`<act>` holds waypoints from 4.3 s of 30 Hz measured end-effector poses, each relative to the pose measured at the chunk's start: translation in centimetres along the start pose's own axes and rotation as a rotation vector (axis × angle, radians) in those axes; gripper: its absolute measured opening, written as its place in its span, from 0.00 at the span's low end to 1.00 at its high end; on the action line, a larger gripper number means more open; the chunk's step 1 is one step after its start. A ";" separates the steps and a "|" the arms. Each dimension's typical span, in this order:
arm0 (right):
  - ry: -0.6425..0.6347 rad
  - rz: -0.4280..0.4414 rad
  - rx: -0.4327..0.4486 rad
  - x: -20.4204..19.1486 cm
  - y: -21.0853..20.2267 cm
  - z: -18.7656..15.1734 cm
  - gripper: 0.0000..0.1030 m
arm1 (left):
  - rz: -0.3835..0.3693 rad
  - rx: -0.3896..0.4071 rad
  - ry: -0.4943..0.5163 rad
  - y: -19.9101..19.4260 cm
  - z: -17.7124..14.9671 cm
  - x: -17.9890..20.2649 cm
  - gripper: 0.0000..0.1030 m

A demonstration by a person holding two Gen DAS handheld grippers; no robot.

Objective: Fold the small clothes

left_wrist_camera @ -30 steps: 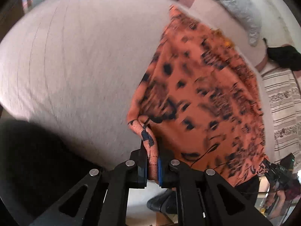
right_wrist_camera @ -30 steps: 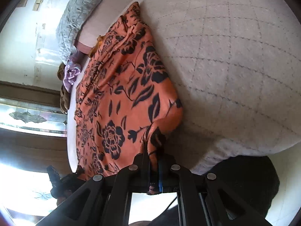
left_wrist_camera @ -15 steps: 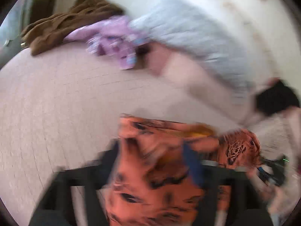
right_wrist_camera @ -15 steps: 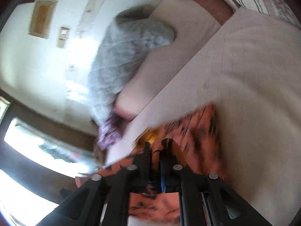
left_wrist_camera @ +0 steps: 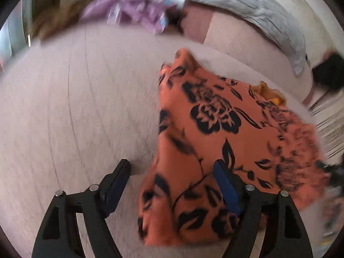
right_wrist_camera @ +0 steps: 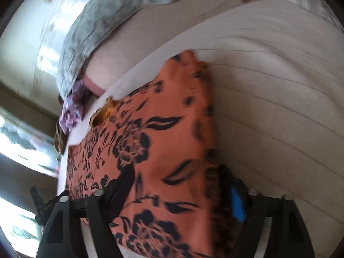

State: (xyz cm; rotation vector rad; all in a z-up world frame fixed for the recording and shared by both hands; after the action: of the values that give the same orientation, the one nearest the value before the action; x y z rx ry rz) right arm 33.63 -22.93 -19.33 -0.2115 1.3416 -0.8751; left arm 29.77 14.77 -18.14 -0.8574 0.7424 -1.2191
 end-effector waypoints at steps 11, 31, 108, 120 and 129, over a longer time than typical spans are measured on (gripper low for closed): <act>-0.082 -0.005 0.000 -8.0 -5.3 0.0 0.21 | -0.074 0.067 -0.032 -11.7 2.3 -0.8 0.16; 0.079 0.019 0.057 -0.1 -14.3 -13.3 0.73 | -0.079 0.030 -0.034 -11.8 -7.5 -5.9 0.56; 0.509 0.150 0.292 0.9 -13.4 -23.6 0.10 | -0.090 0.028 0.067 -14.4 -13.8 7.4 0.63; 0.378 0.039 0.228 0.5 -16.6 -25.4 0.66 | -0.018 0.059 0.166 -12.0 -14.6 9.8 0.70; 0.173 0.136 0.226 -0.9 -16.5 -14.6 0.81 | -0.035 0.070 0.153 -11.8 -14.8 9.7 0.72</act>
State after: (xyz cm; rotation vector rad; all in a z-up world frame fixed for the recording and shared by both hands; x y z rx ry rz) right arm 13.43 -28.61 -12.56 0.1323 1.3868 -0.9375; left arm 13.37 1.54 -15.51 -0.7280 0.8052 -1.3445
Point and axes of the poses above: each gripper's, at about its wrist camera, not at the fingertips, and y roughly the way its jaws point, x to its right, z to its top, the point moved 5 cm from there along y, roughly the way its jaws point, and after that the axes turned 14 degrees about z, right-handed, at the moved point
